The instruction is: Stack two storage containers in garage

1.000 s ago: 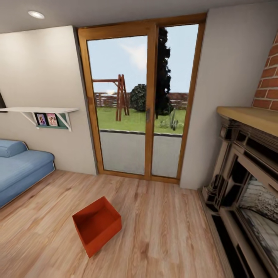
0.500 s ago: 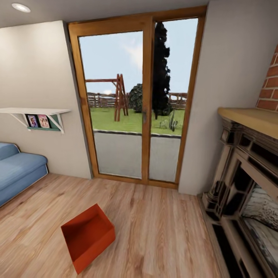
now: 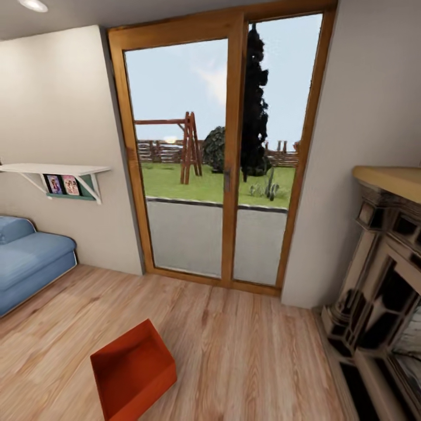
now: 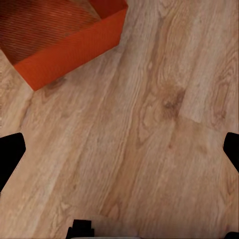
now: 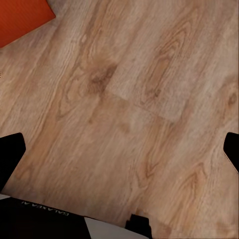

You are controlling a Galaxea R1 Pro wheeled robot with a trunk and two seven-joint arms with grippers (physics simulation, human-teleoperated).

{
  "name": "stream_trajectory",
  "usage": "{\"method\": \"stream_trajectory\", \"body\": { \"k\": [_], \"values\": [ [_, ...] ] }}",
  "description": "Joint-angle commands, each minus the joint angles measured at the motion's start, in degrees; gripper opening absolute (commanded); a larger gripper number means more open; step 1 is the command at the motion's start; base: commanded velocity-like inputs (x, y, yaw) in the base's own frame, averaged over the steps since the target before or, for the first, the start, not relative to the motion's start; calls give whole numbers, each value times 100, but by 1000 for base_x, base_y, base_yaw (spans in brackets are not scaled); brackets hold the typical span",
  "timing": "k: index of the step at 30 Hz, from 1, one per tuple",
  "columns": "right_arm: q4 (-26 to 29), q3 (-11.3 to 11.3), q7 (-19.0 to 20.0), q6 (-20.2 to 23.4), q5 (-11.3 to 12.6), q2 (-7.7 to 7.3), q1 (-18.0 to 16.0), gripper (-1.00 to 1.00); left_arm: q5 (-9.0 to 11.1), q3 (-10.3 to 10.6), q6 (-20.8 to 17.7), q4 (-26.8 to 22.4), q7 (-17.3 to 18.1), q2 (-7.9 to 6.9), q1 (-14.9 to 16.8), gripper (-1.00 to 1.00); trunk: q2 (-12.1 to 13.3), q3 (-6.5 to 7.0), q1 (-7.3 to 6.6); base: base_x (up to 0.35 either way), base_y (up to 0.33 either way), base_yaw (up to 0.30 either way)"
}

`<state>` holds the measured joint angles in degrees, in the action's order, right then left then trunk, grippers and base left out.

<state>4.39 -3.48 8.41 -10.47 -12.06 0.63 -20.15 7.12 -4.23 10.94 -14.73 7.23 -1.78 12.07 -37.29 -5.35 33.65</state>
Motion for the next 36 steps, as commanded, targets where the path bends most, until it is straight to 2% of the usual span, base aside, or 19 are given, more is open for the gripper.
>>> {"method": "stream_trajectory", "body": {
  "k": [1, 18, 36],
  "values": [
    [-4, -39, 15, -17, -42, 1, -3, 100, 44, -43, 5, 9, 59, 2, 6, 100, -8, -10, 5, 324, 0, 207],
    [-5, -39, 16, -17, -42, -2, -2, 100, 44, -43, 5, 8, 59, 2, 6, 100, -8, -10, 5, 324, -43, 246],
    [-7, -39, 12, -17, -42, 0, -2, 100, 44, -43, 5, 7, 59, 2, 6, 100, -8, -10, 5, 280, -218, 249]
  ]
}}
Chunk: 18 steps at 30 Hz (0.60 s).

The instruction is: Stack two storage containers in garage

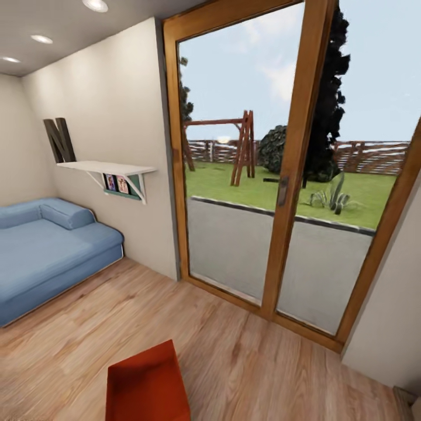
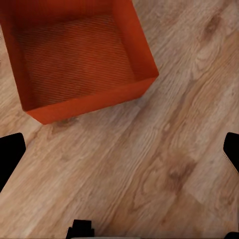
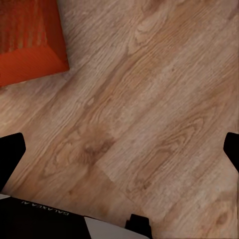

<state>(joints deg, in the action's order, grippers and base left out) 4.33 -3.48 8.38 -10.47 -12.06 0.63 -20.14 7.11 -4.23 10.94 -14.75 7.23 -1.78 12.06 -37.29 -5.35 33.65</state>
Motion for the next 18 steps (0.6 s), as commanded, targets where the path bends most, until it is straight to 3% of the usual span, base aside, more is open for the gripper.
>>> {"method": "stream_trajectory", "body": {
  "k": [1, 18],
  "values": [
    [0, -39, 16, -16, -42, -1, -3, 100, 45, -43, 5, 7, 59, 3, 6, 100, -7, -10, 4, 255, -227, 249],
    [4, -39, 19, -16, -42, -1, -3, 100, 53, -43, 13, 7, 59, 3, 6, 100, -7, -10, 4, 26, -23, 249]
  ]
}}
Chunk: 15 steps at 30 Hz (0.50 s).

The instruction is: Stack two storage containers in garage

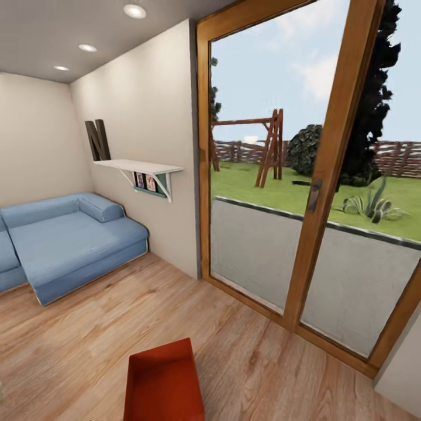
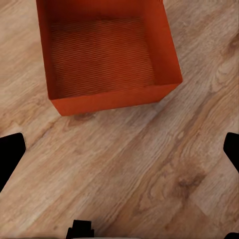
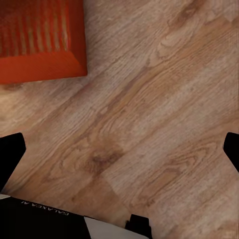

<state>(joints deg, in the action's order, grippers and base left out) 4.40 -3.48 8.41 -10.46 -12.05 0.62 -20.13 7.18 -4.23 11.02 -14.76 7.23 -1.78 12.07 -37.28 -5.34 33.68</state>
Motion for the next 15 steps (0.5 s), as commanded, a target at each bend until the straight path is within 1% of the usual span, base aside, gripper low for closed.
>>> {"method": "stream_trajectory", "body": {
  "k": [1, 4, 6, 15],
  "values": [
    [-2, -38, 15, -17, -43, 0, -5, 100, 45, -43, 5, 9, 59, 2, 6, 100, -9, -10, 2, 0, 0, 249],
    [-3, -38, 13, -17, -43, 0, -4, 100, 46, -43, 5, 10, 59, 2, 6, 100, -9, -10, 2, 2, 0, 249],
    [-1, -40, 15, -17, -43, 2, -3, 100, 46, -43, 5, 9, 59, 2, 6, 100, -9, -10, 2, 110, 0, 249],
    [-2, -40, 14, -17, -43, 1, -7, 100, 46, -45, 6, 9, 59, 2, 6, 100, -9, -10, 2, 308, 0, 249]
  ]
}}
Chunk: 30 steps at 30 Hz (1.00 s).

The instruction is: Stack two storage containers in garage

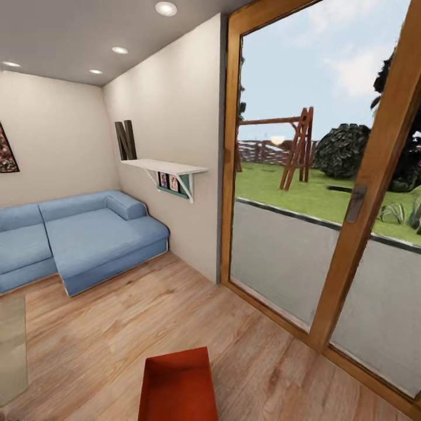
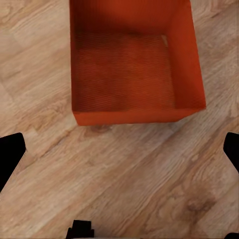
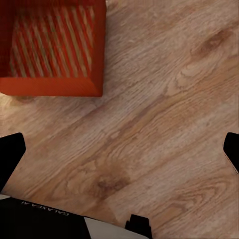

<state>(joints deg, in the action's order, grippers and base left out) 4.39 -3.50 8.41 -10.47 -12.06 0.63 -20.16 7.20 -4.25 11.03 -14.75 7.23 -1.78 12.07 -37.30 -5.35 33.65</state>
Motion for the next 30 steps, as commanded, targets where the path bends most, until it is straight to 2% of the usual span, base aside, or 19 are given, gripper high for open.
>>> {"method": "stream_trajectory", "body": {
  "k": [1, 9, 26, 30],
  "values": [
    [-3, -40, 16, -17, -42, 0, -4, 100, 44, -43, 5, 8, 59, 2, 6, 100, -7, -10, 5, 323, 0, 249],
    [-2, -41, 14, -17, -42, -1, -2, 100, 44, -45, 5, 8, 59, 2, 6, 100, -7, -10, 5, 281, 0, 249],
    [-2, -39, 15, -17, -42, -1, -4, 100, 53, -50, 5, 7, 59, 2, 6, 100, -7, -10, 5, 11, 0, 249],
    [-2, -42, 17, -17, -42, -1, -3, 100, 53, -49, 5, 7, 59, 1, 6, 100, -7, -10, 5, 6, 5, 128]
  ]
}}
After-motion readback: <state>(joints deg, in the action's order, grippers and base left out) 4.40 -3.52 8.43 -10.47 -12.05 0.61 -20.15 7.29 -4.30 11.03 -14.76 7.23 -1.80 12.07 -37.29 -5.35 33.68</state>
